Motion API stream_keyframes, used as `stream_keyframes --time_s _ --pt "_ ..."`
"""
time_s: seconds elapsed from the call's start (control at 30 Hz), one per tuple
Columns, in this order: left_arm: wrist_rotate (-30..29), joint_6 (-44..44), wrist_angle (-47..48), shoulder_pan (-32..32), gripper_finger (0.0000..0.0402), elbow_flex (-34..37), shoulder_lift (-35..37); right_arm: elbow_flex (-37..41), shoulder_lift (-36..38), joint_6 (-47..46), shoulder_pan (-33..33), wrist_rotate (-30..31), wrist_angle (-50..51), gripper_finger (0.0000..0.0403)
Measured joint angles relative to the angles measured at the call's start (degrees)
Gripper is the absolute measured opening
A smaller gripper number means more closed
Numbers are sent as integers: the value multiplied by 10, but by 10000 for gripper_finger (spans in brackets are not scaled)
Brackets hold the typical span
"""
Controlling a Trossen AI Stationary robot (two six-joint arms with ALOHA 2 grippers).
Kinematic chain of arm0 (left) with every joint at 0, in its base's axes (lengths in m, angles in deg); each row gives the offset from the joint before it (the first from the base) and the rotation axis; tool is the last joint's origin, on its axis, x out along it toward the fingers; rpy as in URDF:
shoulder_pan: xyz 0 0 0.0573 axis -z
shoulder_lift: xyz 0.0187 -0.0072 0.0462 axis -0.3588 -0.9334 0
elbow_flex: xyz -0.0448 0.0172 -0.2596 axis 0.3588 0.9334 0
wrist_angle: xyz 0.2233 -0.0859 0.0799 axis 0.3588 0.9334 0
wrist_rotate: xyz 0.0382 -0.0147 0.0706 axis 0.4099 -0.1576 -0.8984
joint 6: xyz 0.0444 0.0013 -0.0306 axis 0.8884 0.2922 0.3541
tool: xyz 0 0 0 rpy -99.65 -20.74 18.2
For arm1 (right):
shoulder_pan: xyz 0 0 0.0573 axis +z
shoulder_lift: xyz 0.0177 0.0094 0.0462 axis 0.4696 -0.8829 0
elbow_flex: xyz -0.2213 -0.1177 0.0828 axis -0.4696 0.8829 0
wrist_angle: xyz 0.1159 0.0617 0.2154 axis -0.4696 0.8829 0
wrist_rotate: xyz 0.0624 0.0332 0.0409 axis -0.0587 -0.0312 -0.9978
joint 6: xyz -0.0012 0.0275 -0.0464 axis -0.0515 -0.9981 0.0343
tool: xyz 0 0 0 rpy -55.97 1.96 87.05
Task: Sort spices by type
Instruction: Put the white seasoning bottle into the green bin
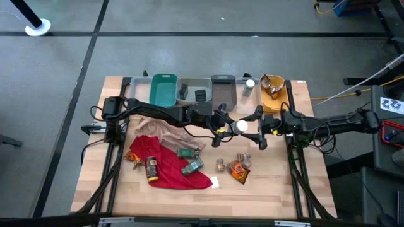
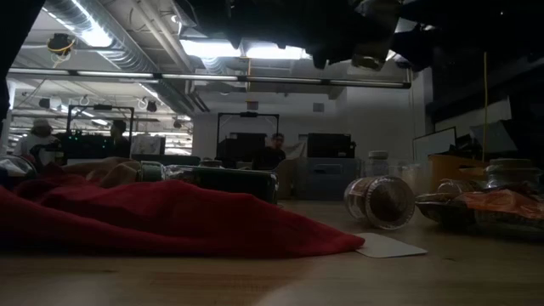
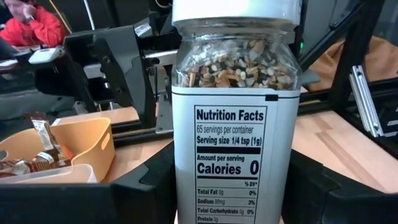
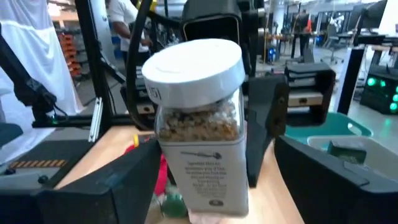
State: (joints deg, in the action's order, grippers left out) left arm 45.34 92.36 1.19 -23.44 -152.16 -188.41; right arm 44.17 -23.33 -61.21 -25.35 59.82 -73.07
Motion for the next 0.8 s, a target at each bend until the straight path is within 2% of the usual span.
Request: stream_keyframes --time_s 0.33,0.43,0.63,0.8 --pt "-7 0 -4 1 193 0 0 0 -104 10 0 2 -123 306" --pt "-12 0 4 0 193 1 1 0 -127 16 0 11 -153 283" --pt "-16 -9 25 -1 194 1 0 -1 -134 28 0 29 -149 220" --pt "-21 -14 41 -2 194 -1 0 -1 -134 35 0 24 -149 207"
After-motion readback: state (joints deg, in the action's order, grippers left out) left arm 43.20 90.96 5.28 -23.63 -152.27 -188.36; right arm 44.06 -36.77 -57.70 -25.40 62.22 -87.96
